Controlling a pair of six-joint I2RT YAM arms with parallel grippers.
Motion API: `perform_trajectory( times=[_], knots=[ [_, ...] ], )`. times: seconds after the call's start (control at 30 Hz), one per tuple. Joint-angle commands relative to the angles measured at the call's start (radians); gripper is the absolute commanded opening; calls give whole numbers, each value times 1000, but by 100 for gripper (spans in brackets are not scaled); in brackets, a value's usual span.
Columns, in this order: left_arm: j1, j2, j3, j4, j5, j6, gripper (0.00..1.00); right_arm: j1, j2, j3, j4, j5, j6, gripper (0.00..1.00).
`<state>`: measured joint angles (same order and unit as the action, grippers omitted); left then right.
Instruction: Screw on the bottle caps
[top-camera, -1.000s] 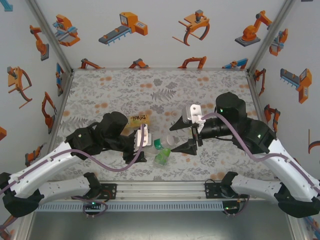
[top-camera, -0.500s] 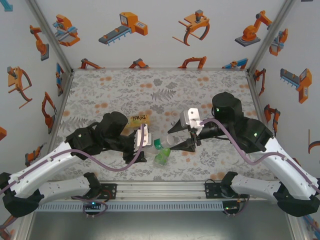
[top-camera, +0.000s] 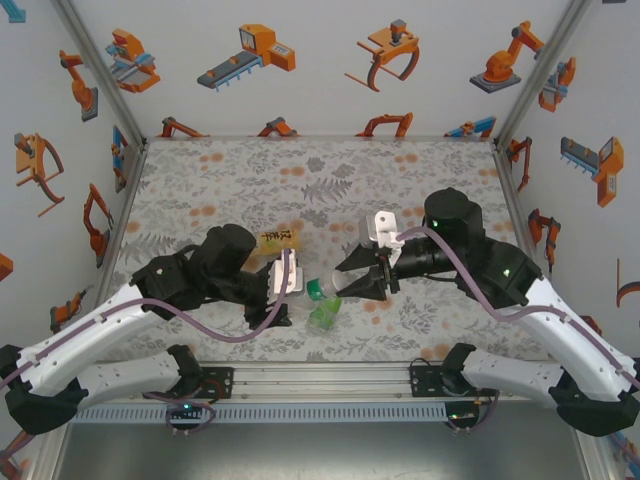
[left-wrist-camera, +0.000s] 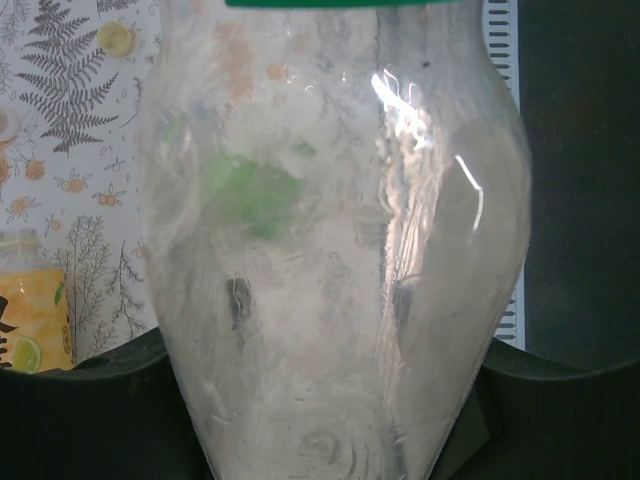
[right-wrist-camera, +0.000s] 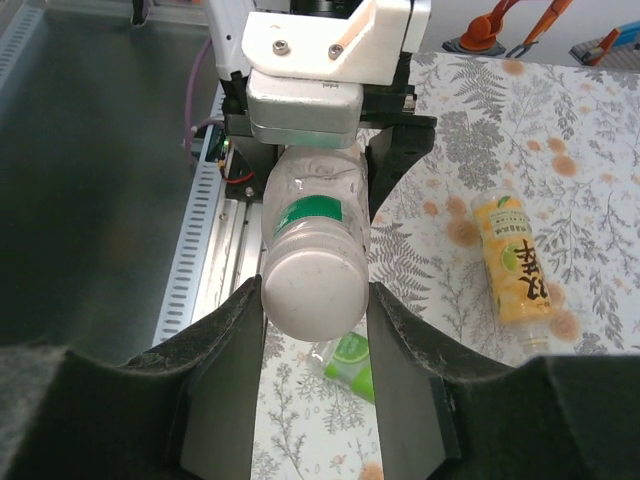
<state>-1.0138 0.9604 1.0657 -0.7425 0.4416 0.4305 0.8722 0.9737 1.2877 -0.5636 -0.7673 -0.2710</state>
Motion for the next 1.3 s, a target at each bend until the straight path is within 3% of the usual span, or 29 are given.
perform_trajectory(
  times=[0.0,0.23,0.37,0.57,0.8,1.03,1.2,1.27],
  knots=[
    [-1,-15,1,60,0,-19,0,10,-38,-104,201,152,427,0],
    [-2,-41,-42,153,-59,-30,0,22,-55,-165,209,441,936,0],
    [-2,-41,-55,162,-89,-32,0,28,-37,-153,166,467,1099,0],
    [-2,-30,-47,160,-124,-32,0,33,19,-48,-102,584,1269,0],
    [-2,-11,-39,154,-207,-31,0,33,68,-38,-205,583,1560,0],
    [-1,11,-30,155,-239,-14,0,33,77,-96,-112,533,1672,0],
    [-2,8,-32,152,-232,4,0,33,69,-59,-131,579,1589,0],
    [-2,8,-33,152,-223,5,0,33,77,-24,-159,592,1542,9]
  ],
)
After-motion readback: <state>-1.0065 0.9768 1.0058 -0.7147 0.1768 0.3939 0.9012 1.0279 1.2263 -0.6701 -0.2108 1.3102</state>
